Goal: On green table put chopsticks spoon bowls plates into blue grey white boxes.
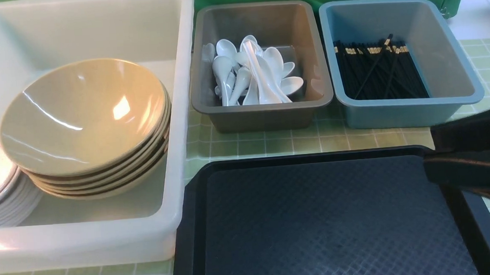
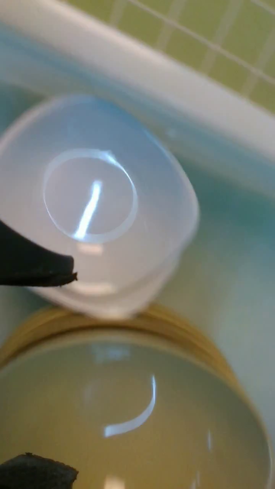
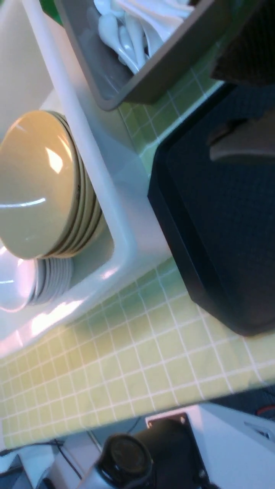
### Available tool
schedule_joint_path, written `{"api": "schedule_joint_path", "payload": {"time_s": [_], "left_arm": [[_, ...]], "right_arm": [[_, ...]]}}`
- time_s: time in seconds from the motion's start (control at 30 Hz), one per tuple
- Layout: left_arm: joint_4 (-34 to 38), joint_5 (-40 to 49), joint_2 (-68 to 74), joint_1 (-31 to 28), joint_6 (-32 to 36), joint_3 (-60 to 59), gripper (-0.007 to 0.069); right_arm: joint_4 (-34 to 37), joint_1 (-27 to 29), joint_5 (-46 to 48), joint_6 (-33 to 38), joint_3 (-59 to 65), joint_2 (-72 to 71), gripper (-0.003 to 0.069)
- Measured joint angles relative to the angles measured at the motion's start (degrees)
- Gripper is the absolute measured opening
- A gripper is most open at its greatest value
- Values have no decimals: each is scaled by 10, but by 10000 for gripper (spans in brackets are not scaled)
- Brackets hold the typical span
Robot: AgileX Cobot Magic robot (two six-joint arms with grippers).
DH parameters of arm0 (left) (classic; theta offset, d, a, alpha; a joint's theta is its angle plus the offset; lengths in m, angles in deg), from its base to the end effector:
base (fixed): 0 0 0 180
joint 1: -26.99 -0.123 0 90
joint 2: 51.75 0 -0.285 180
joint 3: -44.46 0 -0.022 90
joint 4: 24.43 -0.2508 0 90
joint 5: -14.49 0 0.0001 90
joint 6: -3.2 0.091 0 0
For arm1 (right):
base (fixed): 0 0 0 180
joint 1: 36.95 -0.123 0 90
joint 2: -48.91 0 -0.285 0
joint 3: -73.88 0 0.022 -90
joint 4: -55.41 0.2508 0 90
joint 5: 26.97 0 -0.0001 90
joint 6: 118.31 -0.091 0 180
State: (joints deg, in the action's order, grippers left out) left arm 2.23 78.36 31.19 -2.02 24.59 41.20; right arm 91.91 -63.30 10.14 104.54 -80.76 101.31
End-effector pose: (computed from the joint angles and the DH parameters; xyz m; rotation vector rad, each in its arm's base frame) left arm 0.2439 0.0933 0.3742 -0.2808 2.4531 -0.2563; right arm 0.1170 0.0945 0.3957 -0.8646 1.7071 0.5147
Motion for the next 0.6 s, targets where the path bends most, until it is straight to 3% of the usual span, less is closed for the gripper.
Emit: {"api": "schedule_joint_path", "payload": {"time_s": [0.1,0.17,0.2,0.3,0.4,0.43,0.47,0.53,0.57,0.6], "left_arm": [[43,12,-24,60,40,3,557],[70,32,-35,142,71,3,499],[71,35,-36,156,74,3,495],[69,49,-36,291,98,3,384],[65,56,-36,359,108,3,293],[59,63,-36,405,110,3,229],[59,63,-36,415,110,2,220],[50,65,-40,463,110,-12,93],[50,65,-41,467,110,-12,93],[50,56,-51,494,110,-34,32]], "right_arm": [[-17,0,-23,2,0,2,236],[-41,0,-45,1,0,7,236],[-41,0,-46,1,0,7,236],[-87,0,-52,-23,0,12,236],[-130,0,-51,-58,0,14,236],[-191,0,-47,-118,0,15,236],[-191,0,-46,-126,0,15,236],[-309,0,-17,-267,0,13,236],[-318,0,-10,-290,0,12,236],[-379,0,18,-374,3,6,236]]}}
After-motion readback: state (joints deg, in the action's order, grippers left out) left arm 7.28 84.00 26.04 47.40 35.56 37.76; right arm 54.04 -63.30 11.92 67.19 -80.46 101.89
